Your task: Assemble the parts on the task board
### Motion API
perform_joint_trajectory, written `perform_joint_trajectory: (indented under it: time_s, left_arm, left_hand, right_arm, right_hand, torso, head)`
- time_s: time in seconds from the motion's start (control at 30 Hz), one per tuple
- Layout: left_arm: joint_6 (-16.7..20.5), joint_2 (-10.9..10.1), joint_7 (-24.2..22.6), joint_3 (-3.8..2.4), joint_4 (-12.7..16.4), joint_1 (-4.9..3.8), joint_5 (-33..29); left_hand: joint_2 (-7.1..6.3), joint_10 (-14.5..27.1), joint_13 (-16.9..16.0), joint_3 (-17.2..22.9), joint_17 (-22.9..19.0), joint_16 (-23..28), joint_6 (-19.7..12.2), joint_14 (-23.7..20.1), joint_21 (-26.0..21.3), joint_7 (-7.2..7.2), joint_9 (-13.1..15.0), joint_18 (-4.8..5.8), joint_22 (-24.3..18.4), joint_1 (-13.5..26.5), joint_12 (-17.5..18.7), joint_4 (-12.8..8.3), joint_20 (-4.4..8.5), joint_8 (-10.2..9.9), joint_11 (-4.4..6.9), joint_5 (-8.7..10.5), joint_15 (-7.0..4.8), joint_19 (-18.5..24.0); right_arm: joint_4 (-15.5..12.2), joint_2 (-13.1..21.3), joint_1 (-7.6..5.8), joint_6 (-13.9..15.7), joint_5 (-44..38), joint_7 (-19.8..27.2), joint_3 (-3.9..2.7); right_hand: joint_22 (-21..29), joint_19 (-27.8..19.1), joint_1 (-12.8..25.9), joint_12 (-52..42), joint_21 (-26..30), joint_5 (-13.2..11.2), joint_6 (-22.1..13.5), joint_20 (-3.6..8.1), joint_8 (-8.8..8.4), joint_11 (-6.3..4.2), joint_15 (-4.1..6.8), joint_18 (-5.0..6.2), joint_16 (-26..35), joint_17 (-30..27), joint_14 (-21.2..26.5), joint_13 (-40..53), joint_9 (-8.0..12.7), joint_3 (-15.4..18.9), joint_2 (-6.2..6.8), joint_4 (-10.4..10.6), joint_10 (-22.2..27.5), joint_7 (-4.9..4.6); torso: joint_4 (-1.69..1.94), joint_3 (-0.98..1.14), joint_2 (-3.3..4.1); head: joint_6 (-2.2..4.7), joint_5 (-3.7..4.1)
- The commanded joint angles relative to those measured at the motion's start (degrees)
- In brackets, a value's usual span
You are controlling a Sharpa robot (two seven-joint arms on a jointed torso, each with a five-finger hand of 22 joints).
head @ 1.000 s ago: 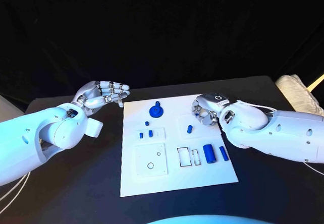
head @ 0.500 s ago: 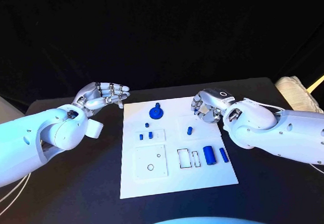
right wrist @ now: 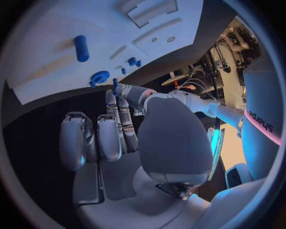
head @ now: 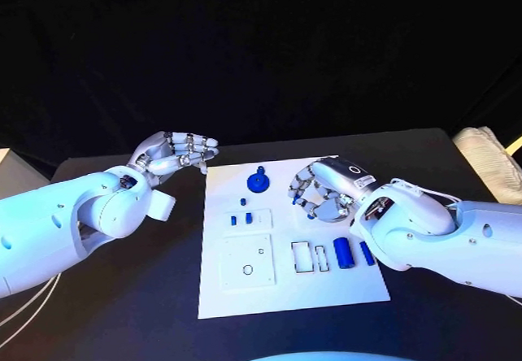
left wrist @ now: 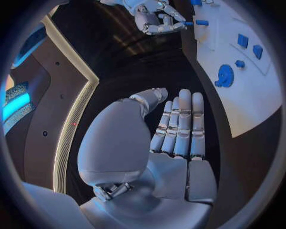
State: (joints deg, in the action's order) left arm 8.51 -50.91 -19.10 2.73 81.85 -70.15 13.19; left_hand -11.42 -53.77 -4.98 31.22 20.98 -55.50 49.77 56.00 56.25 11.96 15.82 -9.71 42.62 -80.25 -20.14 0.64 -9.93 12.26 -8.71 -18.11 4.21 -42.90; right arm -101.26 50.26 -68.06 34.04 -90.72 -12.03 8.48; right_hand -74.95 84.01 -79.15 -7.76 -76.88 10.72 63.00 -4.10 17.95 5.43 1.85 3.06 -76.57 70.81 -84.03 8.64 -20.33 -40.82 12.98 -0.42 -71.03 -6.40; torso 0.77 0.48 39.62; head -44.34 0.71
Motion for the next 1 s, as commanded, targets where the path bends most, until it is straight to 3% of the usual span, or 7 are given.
perform_joint_trajectory:
  time_s: [0.03, 0.23, 0.43, 0.63, 1.0]
  left_arm:
    - [-0.24, 0.14, -1.11, -0.06, 0.3, -0.02, -0.46]
    - [0.15, 0.29, -1.24, -0.06, 0.84, -0.02, -0.55]
    - [0.22, 0.47, -1.23, -0.05, 1.33, -0.02, -0.64]
    - [-0.13, 0.71, -0.93, -0.05, 1.47, -0.02, -0.72]
    - [-0.55, 1.1, -0.65, -0.05, 1.42, -0.02, -0.75]
  left_hand:
    - [0.44, 0.49, 0.07, -0.35, -0.08, 0.31, 0.13, -0.07, -0.28, 0.4, -0.1, -0.8, -0.08, -0.04, -0.4, 0.01, -0.07, -0.21, -0.05, 0.15, 0.13, 0.12]
    - [0.44, 0.49, 0.07, -0.35, -0.08, 0.31, 0.13, -0.07, -0.28, 0.4, -0.1, -0.8, -0.08, -0.04, -0.4, 0.01, -0.07, -0.21, -0.05, 0.15, 0.13, 0.12]
    - [0.44, 0.49, 0.07, -0.35, -0.08, 0.31, 0.13, -0.07, -0.28, 0.4, -0.1, -0.8, -0.08, -0.04, -0.4, 0.01, -0.07, -0.21, -0.05, 0.15, 0.13, 0.12]
    - [0.44, 0.6, 0.1, -0.42, -0.12, 0.38, 0.07, -0.06, -0.37, 0.43, -0.13, -0.8, -0.15, -0.02, -0.41, -0.01, -0.08, -0.25, -0.08, 0.14, 0.15, 0.08]
    - [0.42, 0.73, 0.13, -0.49, -0.15, 0.44, 0.02, -0.06, -0.46, 0.45, -0.15, -0.79, -0.21, 0.05, -0.4, 0.0, -0.1, -0.28, -0.11, 0.14, 0.18, 0.07]
  right_arm:
    - [-0.7, -0.83, 1.01, 3.19, 0.62, 3.71, 0.03]
    - [0.04, -3.38, 3.37, 3.13, -0.6, 4.06, 0.29]
    - [1.81, -6.07, 5.28, 2.32, -1.93, 3.26, 0.73]
    - [3.06, -8.0, 6.48, 1.75, -4.23, 0.89, 0.88]
    - [4.05, -9.95, 7.78, 0.2, -5.79, -0.9, 1.03]
  right_hand:
    - [-8.14, 1.85, -0.03, 0.03, 0.15, 0.13, 0.33, 0.5, 0.2, -3.05, 0.32, -0.28, 0.14, -0.01, -2.34, 0.33, -0.09, -0.33, -0.43, -0.53, -3.55, 0.0]
    - [-8.11, 1.83, -0.03, 0.05, 0.21, 0.13, 0.33, 0.5, 0.2, -3.05, 0.31, -0.26, 0.14, -0.01, -2.34, 0.33, -0.1, -0.34, -0.44, -0.54, -3.55, -0.01]
    - [-8.1, 1.82, -0.03, 0.09, 0.23, 0.09, 0.31, 0.5, 0.18, -3.04, 0.31, -0.26, 0.17, -0.07, -2.33, 0.33, -0.12, -0.36, -0.46, -0.59, -3.54, -0.02]
    - [-8.12, 1.83, -0.01, 0.13, 0.2, 0.04, 0.29, 0.5, 0.17, -3.03, 0.3, -0.27, 0.26, -0.2, -2.3, 0.34, -0.14, -0.37, -0.49, -0.63, -3.54, -0.04]
    - [-8.08, 1.8, 0.02, 0.18, 0.3, 0.02, 0.27, 0.51, 0.15, -3.01, 0.3, -0.25, 0.35, -0.35, -2.28, 0.34, -0.17, -0.39, -0.5, -0.68, -3.54, -0.07]
  torso:
    - [-0.05, -0.07, -0.05]
    - [0.16, -0.07, 0.02]
    - [0.03, -0.12, 0.05]
    - [0.03, 0.02, 0.12]
    - [0.09, 0.02, 0.08]
  head:
    - [-0.43, -1.06]
    - [-0.73, -1.94]
    - [-1.2, -2.63]
    - [-1.58, -3.33]
    - [-2.39, -4.19]
